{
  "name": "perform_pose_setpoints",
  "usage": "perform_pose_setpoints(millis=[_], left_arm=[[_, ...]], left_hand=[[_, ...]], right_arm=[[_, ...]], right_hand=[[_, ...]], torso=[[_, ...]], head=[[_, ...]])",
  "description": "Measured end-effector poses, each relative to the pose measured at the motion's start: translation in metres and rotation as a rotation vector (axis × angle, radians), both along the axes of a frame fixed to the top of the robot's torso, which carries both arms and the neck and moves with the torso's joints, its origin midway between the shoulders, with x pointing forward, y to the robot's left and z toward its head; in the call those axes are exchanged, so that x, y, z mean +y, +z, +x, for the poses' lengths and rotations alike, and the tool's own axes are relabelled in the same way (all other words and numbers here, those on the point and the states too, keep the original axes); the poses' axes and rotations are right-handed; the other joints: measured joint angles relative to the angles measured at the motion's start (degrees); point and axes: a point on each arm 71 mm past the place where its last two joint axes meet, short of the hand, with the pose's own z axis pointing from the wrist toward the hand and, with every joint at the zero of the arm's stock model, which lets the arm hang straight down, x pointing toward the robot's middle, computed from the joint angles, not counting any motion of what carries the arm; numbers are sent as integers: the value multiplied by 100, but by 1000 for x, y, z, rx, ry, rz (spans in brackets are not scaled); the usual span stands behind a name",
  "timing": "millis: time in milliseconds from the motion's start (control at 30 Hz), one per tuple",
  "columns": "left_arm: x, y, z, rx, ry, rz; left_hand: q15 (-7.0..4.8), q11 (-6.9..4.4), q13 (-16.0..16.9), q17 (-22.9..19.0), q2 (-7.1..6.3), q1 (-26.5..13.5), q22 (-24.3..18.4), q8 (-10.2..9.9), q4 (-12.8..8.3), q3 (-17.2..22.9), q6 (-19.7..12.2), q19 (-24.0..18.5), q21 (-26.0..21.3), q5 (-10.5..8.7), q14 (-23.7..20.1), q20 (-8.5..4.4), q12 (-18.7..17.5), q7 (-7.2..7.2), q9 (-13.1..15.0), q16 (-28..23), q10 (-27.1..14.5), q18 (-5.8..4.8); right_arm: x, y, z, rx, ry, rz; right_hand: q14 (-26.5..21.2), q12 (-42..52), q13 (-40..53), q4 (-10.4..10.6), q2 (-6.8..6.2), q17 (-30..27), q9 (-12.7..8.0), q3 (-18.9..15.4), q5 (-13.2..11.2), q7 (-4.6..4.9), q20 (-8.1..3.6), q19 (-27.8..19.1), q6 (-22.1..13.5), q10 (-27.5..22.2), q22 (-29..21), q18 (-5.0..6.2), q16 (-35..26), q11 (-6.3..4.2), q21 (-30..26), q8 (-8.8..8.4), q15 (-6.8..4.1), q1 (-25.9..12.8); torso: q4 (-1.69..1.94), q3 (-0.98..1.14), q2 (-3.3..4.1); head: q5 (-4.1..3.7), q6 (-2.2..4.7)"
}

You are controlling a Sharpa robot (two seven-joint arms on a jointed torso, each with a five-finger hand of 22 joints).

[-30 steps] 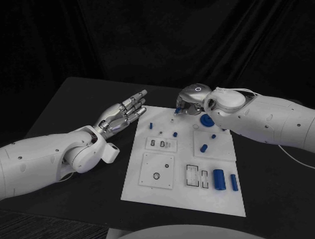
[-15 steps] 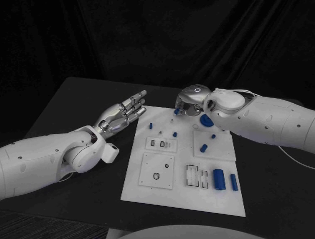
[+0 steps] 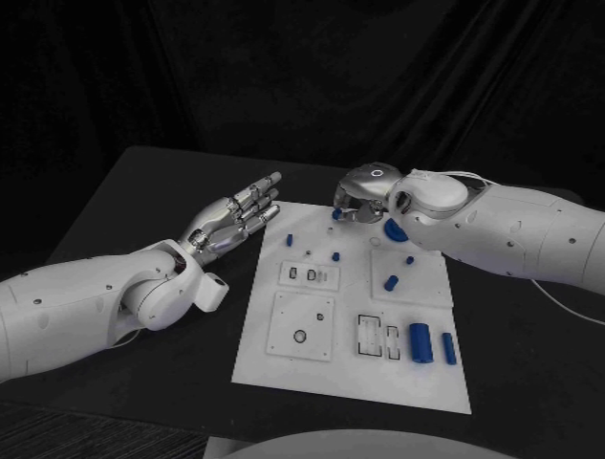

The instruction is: Assemble the parts on the task board

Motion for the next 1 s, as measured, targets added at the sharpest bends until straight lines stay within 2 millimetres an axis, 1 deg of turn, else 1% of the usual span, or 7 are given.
perform_pose_setpoints(millis=[200,300,400,500,667,833,1000], left_arm=[[0,0,0,3,-1,2],[0,0,0,5,-2,3],[0,-1,0,7,-3,3],[1,-1,0,9,-2,4],[4,0,-1,11,2,6],[8,0,-2,13,8,8],[11,0,-3,14,12,10]], left_hand=[[13,21,1,1,0,0,0,0,0,0,-20,0,0,0,-13,0,0,20,0,0,-22,0],[21,21,1,1,0,0,0,0,0,0,-20,0,0,0,-21,0,0,20,0,0,-22,0],[21,21,2,2,0,0,0,0,0,0,-20,21,0,0,-21,21,0,20,0,0,-22,1],[21,21,2,2,0,0,0,0,0,0,-20,21,0,0,-21,21,0,20,0,0,-22,0],[21,21,2,3,0,0,0,0,16,16,-20,21,0,0,-21,21,0,20,0,0,-22,0],[20,37,2,3,0,0,0,0,16,16,-18,4,0,0,-21,38,0,22,0,0,-6,0],[20,37,0,4,0,0,0,0,0,32,1,0,0,0,-21,42,0,41,0,0,-6,1]], right_arm=[[0,-1,0,10,-10,-6],[-1,-2,1,13,-20,-8],[-4,-2,1,12,-32,-9],[-10,-1,2,6,-44,-5],[-24,1,-1,-8,-54,14],[-47,16,-8,-15,-70,57],[-79,27,-24,14,-108,111]], right_hand=[[-157,0,22,16,-159,-236,-354,-226,-67,158,98,-226,-1162,-502,-152,0,-214,110,-311,0,141,-159],[-350,0,34,-28,-206,-456,-756,-473,-157,203,153,-440,-2764,-1039,-338,0,-392,169,-631,-100,197,-249],[-495,0,57,-24,-214,-604,-955,-642,-197,180,201,-572,-3591,-1377,-452,0,-515,184,-854,-133,227,-315],[-563,0,88,2,-214,-701,-964,-689,-200,140,207,-617,-3417,-1449,-491,0,-590,185,-953,-115,235,-315],[-586,45,201,-58,-127,-763,-851,-750,-147,134,193,-643,-2471,-1325,-460,0,-640,138,-1020,64,214,-276],[-551,45,287,-289,68,-666,-771,-622,328,191,167,-521,-1658,-1210,-310,0,-544,155,-980,145,180,74],[-776,501,465,-473,125,-1184,-760,-282,821,210,157,-700,-1365,-424,-421,20,-974,125,-1257,146,181,316]], torso=[[-3,-1,0],[-4,-1,0],[-4,1,0],[-7,2,0],[-16,3,-7],[-18,1,-8],[-20,1,-7]], head=[[3,-20],[5,-21],[5,-18],[26,-4],[46,5],[26,-4],[8,2]])
